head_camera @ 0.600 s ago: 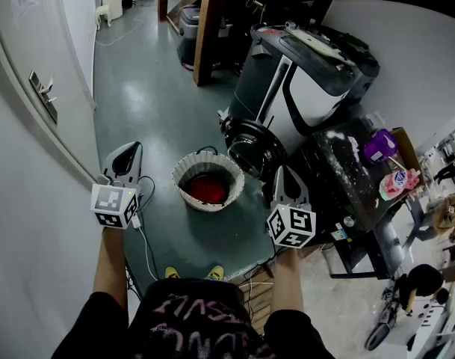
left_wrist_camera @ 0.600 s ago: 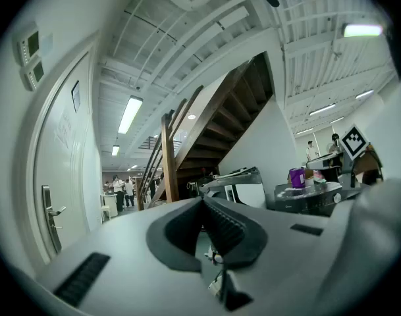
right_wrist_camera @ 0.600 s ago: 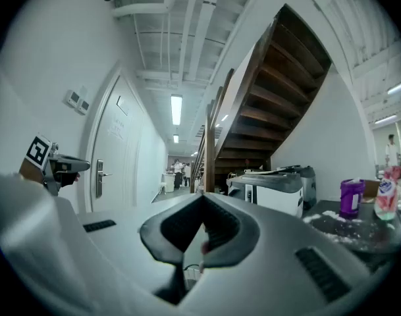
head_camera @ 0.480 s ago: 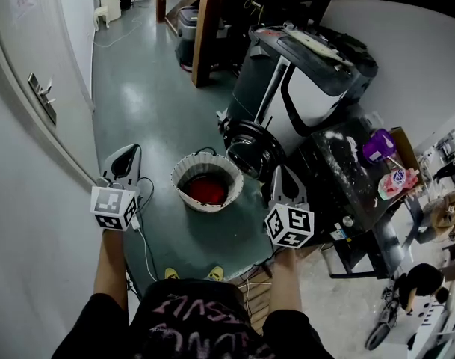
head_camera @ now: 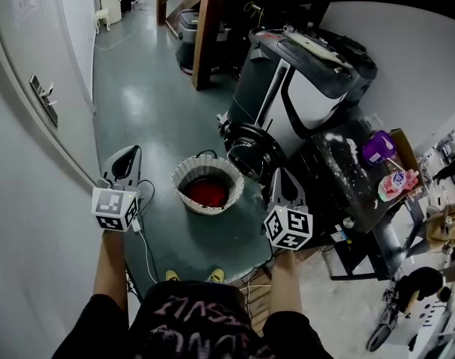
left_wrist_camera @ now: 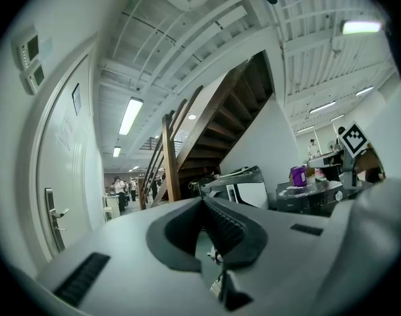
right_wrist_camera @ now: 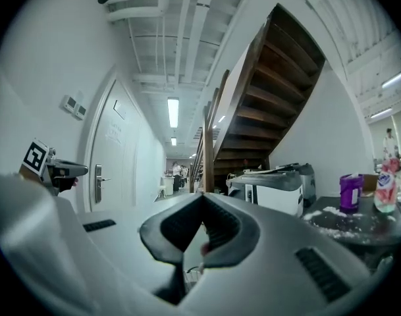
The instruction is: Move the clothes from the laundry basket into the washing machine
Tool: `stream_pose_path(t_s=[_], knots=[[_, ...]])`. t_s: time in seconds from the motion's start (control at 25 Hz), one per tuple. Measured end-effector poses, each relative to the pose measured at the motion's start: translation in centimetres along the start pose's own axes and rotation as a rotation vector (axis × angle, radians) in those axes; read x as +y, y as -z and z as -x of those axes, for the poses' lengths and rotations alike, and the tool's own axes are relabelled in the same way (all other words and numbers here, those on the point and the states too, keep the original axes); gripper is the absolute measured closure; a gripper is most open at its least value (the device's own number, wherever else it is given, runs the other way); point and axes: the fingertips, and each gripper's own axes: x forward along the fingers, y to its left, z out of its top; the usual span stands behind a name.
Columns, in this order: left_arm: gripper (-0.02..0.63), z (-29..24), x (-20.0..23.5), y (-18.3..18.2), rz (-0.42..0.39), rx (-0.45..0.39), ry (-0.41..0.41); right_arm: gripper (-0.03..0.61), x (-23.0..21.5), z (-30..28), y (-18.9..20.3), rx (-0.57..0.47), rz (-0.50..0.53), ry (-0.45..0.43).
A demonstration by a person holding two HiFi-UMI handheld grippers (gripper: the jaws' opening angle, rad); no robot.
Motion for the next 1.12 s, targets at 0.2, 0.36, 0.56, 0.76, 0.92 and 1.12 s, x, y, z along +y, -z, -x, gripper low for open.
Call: stream_pose_path(t_s=[0.2,0.36,0.56,0.76,0.92,1.12], knots=[[0.604,0.1,-0.1,-0.2,-0.004,-0.006,-0.001,0.574,0.2,0.1,-0.3,-0.016,0.006,-0.003],[0.604,0.0,-0.5,0.6,0.005,0.009,0.006,0.574,0.4,0.2,0.1,-0.009,0.009,0.001],[0.587,-0.1,-0.5,0.6,0.013,0.008,-0.006,0.51,0.4,0.2,0.1,-0.014,0.0,-0.004],[0.344,-0.6,-0.7,-0.2,0.029,0.0,0.019,0.342,0.5,0.0,0.4,-0.006,-0.009,-0.016],[0.344,-0.5,-0.8,0.5,0.029,0.013,0.023,0.318,0.7,0.0,0.8,0.01,-0.013,-0.031],[0.345,-0.3,-0.3,0.9,0.022,0.025,0.024,0.311,1.0,0.2,1.0,0.021,-0.009,-0.023]])
